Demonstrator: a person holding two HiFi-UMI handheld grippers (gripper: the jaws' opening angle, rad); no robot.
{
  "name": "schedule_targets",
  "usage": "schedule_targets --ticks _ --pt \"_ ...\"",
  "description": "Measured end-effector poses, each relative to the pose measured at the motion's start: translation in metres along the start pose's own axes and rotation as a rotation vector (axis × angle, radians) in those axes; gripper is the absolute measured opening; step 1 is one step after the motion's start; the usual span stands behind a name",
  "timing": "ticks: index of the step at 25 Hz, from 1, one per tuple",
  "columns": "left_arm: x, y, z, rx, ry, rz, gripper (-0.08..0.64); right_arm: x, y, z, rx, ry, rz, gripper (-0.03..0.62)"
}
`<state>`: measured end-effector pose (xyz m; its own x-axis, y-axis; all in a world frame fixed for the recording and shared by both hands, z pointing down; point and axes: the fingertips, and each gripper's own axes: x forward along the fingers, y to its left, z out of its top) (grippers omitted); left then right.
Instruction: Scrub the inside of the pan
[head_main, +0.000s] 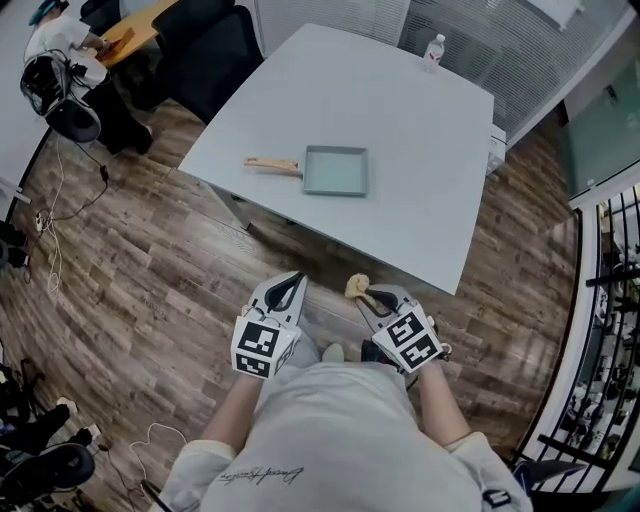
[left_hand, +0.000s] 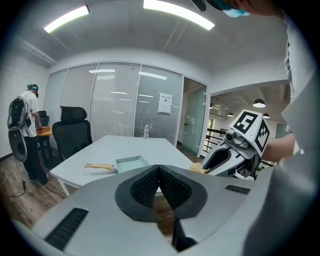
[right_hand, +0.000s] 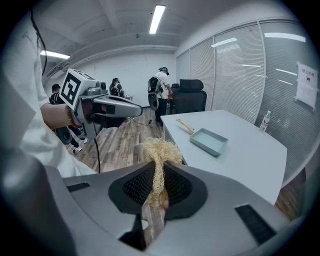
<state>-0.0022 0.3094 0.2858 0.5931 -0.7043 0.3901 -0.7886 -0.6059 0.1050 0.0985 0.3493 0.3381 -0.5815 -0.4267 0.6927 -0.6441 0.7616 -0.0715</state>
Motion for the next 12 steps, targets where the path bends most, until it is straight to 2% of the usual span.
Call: schedule_targets --ticks 3,12 --pt "0.023 0.025 0.016 -0.01 -0.02 -0.031 0.012 0.019 -0.021 0.02 0.0 0.001 -0.014 0.067" --pt "0.09 0.11 0.059 0.065 -0.003 -0.121 0.012 0.072 -0.096 0.09 0.046 -0.003 -0.094 0.067"
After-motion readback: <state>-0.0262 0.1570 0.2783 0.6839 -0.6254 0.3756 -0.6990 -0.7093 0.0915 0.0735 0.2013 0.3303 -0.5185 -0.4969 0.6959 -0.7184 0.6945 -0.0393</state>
